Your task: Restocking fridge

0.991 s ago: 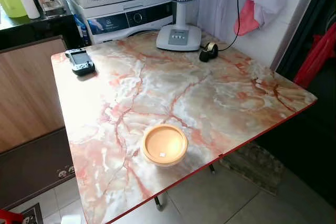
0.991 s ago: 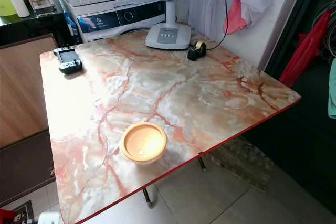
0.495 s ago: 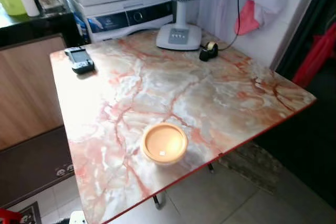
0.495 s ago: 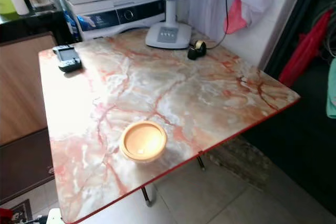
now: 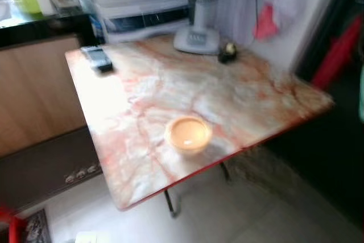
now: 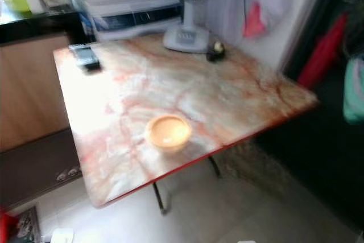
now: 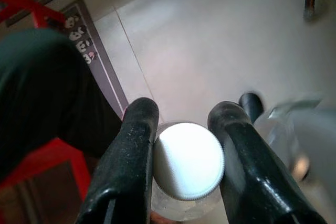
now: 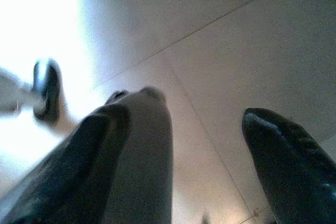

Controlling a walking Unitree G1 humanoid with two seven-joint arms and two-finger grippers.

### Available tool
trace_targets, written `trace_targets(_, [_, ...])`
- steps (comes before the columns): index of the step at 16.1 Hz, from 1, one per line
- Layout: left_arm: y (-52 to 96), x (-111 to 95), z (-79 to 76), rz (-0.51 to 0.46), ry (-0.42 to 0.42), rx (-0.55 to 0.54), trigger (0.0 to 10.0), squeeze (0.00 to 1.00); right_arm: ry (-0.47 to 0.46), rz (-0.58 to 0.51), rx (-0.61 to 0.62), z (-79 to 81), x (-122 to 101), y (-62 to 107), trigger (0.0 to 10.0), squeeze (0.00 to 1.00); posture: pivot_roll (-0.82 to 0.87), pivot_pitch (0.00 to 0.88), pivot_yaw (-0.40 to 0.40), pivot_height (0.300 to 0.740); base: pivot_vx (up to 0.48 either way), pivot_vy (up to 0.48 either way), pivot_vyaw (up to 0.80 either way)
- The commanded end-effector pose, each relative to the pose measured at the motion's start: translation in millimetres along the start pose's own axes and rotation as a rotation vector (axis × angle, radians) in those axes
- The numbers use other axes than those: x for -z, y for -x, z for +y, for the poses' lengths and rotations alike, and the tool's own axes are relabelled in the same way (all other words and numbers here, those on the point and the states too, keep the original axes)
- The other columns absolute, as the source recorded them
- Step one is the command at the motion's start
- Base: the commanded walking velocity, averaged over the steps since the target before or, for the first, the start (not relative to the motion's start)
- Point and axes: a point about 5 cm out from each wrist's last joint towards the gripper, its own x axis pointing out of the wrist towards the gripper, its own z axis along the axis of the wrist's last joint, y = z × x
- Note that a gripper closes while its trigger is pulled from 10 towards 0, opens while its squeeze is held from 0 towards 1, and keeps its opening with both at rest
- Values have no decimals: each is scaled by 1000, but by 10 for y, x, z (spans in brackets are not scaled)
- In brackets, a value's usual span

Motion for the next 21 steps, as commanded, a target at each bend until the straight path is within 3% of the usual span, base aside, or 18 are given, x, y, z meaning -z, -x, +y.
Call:
trace_targets(1, [49, 170, -64, 56, -5, 20, 10000, 0, -5, 22, -4, 10, 42, 4, 10000, 0, 114, 0, -25, 740, -371, 0, 0])
trace_targets(5, [55, 195, -124, 81, -27, 34, 10000, 0, -8, 17, 21, -67, 17, 11, 10000, 0, 87, 0, -26, 740, -365, 0, 0])
trace_targets(9, [64, 205, -230, 94, -79, 80, 10000, 0, -57, 6, 77, -154, 4, 22, 10000, 0, 36, 0, 0, 740, 0, 0, 0])
trace_targets(15, [62, 204, -235, 100, -93, 91, 10000, 0, -69, 10, 87, -159, 7, 22, 10000, 0, 27, 0, 3, 740, 0, 0, 0])
trace_targets(16, [62, 215, -229, 113, -92, 110, 10000, 0, -57, 14, 90, -148, -3, 16, 10000, 0, 2, 0, 9, 740, 0, 0, -594])
trace_targets(18, [54, 244, -57, 124, -42, 98, 10000, 0, -62, 31, 52, 70, 26, -18, 10000, 0, 9, 0, 59, 740, 0, 0, -800])
trace_targets(21, [56, 262, -30, 136, -64, 102, 10000, 0, -54, 27, 33, 119, 26, -23, 10000, 0, -13, 0, 67, 740, 0, 0, -800])
